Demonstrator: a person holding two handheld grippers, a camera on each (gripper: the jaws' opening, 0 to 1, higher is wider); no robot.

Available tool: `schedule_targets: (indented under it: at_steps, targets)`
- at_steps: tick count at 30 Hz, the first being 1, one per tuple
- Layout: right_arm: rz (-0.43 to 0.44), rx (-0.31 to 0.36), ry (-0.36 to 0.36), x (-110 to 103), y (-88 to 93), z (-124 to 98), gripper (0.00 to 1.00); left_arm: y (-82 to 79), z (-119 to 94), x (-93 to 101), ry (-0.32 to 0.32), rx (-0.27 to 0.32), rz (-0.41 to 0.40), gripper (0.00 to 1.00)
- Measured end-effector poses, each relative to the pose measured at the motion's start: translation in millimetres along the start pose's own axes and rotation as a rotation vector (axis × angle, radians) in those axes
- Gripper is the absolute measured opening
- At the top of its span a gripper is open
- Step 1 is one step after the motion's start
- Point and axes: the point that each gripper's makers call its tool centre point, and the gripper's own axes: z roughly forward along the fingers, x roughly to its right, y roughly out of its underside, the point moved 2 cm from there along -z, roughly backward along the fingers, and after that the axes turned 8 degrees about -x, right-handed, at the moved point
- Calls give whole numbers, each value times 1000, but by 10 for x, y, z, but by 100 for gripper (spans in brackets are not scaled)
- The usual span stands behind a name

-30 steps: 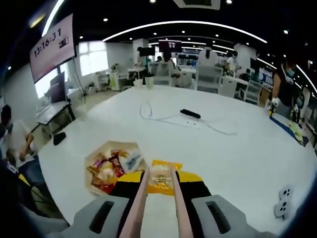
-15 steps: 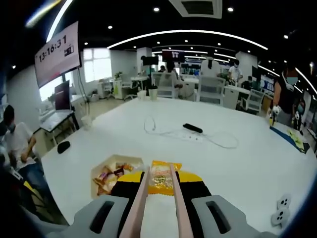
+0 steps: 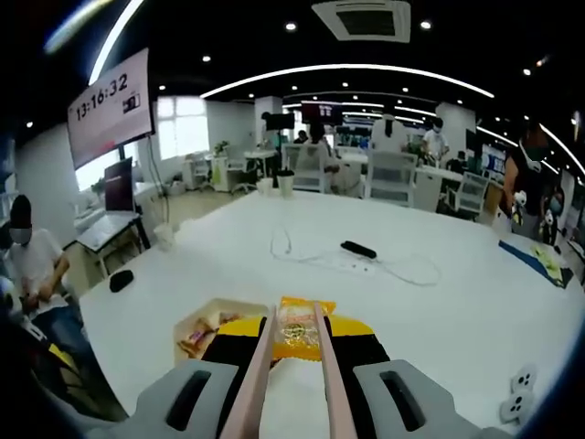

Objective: Place the target food into the container with the food tongs after gripping and lifting it, then release it inside without dropping or visibly crushing the food.

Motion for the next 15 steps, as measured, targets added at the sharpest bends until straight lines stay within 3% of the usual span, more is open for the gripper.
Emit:
schedule_targets:
  at_steps: [15]
  targets:
    - [-39, 7, -56, -255, -151, 100, 24, 5, -27, -41, -18, 21, -18, 53]
